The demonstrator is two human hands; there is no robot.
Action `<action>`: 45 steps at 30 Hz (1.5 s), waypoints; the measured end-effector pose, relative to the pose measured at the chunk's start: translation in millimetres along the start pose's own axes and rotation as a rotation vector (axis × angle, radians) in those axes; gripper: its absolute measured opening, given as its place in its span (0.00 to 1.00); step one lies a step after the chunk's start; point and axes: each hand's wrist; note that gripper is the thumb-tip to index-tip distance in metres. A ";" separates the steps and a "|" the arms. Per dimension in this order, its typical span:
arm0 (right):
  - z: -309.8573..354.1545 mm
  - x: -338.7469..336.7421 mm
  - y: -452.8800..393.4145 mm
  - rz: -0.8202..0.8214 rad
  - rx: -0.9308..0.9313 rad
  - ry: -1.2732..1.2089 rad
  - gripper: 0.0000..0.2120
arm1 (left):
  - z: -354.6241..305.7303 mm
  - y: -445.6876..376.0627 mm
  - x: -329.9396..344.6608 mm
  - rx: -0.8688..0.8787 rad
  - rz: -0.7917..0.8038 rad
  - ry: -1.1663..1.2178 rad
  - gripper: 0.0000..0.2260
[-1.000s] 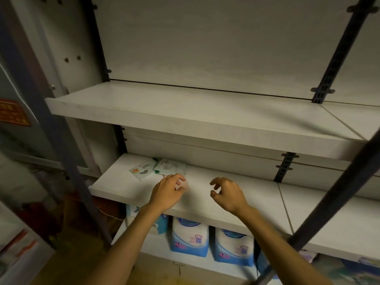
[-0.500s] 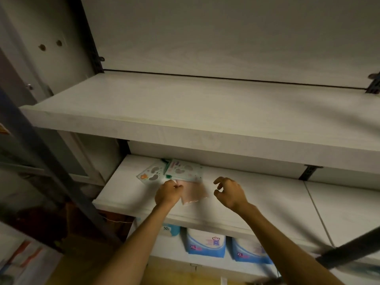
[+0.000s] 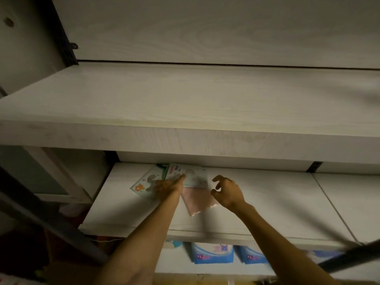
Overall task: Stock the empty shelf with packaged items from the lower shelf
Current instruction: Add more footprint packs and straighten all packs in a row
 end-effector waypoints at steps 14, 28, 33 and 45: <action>1.7 33.9 -38.0 0.003 0.183 -0.147 0.24 | -4.5 22.7 -27.9 0.134 0.029 0.040 0.66; 8.6 56.9 -92.6 -0.065 0.326 -0.246 0.41 | 40.0 6.3 -129.5 0.012 0.373 0.766 0.16; 5.3 45.8 -82.0 -0.042 0.394 -0.601 0.22 | 37.7 14.3 -138.0 -0.026 0.297 0.635 0.17; -22.7 -16.7 3.8 0.268 0.442 -0.926 0.13 | 42.4 77.8 -131.2 0.028 0.600 0.545 0.22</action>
Point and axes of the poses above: each hand's wrist, its own y-axis away from the middle knuckle, its own x-axis out of the palm, z = x × y, and after that the axes turned 6 degrees about -x, right-handed
